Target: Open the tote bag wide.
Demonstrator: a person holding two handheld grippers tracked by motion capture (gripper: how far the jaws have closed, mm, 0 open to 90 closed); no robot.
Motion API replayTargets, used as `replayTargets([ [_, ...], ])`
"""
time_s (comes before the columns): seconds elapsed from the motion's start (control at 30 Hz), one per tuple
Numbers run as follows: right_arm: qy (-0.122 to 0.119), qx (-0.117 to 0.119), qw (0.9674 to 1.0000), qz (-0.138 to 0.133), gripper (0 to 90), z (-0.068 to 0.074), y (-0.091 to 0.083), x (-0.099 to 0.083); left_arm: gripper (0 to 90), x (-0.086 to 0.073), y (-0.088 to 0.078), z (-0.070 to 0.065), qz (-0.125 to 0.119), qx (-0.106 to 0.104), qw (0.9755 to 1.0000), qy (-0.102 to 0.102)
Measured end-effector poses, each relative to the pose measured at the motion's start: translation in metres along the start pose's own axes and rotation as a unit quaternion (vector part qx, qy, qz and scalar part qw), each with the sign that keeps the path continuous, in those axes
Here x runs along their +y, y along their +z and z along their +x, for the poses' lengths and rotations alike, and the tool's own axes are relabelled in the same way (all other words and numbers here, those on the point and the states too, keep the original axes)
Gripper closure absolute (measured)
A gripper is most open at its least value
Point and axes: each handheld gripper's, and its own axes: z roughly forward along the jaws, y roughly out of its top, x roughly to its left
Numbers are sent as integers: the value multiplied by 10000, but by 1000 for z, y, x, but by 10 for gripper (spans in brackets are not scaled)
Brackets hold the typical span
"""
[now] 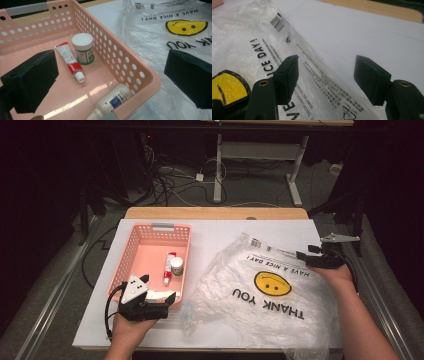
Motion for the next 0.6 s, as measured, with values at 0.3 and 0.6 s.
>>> replayTargets([
  [0.3, -237, 131, 9969, 740, 376, -5, 35, -1, 0, 0, 0, -4, 50, -49, 9999, 72],
  [0.6, -443, 75, 9953, 857, 481, 1, 40, -13, 0, -1, 2, -7, 98, -125, 9999, 27],
])
